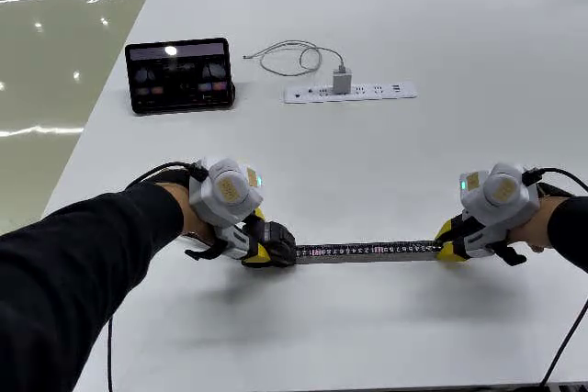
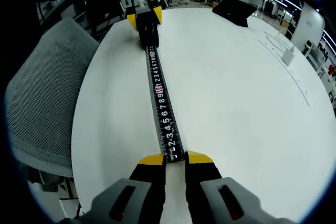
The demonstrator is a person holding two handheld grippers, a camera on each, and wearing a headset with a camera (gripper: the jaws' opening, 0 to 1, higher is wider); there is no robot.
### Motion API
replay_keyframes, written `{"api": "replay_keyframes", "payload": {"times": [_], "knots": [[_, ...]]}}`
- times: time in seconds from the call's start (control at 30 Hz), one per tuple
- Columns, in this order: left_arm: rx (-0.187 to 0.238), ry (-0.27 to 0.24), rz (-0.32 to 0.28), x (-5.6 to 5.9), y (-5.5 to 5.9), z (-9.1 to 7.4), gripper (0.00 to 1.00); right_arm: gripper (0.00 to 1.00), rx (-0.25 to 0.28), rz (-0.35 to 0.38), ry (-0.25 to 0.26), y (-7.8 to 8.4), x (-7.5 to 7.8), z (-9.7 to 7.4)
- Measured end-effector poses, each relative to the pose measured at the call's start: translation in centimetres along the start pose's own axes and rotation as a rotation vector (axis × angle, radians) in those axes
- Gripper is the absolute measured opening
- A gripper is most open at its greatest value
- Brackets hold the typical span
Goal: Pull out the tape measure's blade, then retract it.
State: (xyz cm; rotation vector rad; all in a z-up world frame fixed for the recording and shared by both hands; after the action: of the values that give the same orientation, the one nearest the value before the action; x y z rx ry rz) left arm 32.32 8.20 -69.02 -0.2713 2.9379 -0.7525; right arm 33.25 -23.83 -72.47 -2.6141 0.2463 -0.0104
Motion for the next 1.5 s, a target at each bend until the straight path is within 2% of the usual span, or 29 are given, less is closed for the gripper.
{"api": "replay_keyframes", "payload": {"times": [0.4, 0.93, 1.23, 1.5], "knots": [[0.000, -0.002, 0.000, -0.04, 0.04, 0.03, 0.29, 0.08, -0.007, 0.013, 0.003, 0.76, 0.17, -0.26], [0.013, -0.003, -0.011, -0.08, 0.12, 0.06, 0.29, 0.09, -0.034, 0.018, -0.017, 0.88, 0.75, 0.08], [0.029, -0.006, -0.028, -0.19, 0.09, 0.16, 0.30, 0.10, -0.043, 0.007, -0.014, 0.70, 0.63, 0.13], [0.029, 0.003, -0.030, -0.27, -0.03, 0.23, 0.30, 0.11, -0.084, -0.048, -0.011, 0.52, 0.60, 0.14]]}}
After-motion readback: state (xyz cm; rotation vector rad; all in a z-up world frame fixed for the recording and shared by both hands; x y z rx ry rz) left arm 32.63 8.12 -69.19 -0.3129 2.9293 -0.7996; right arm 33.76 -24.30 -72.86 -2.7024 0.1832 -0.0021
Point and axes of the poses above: the centre of the closed fingertips' face, and the gripper's own axes: z roughly forward along the fingers, x roughly to its right, y roughly out of its underside, the point moved 7 cm from there along -z, roughly backward along the fingers, and after that the axes turned 1 degree about -x, right-handed, at the moved point
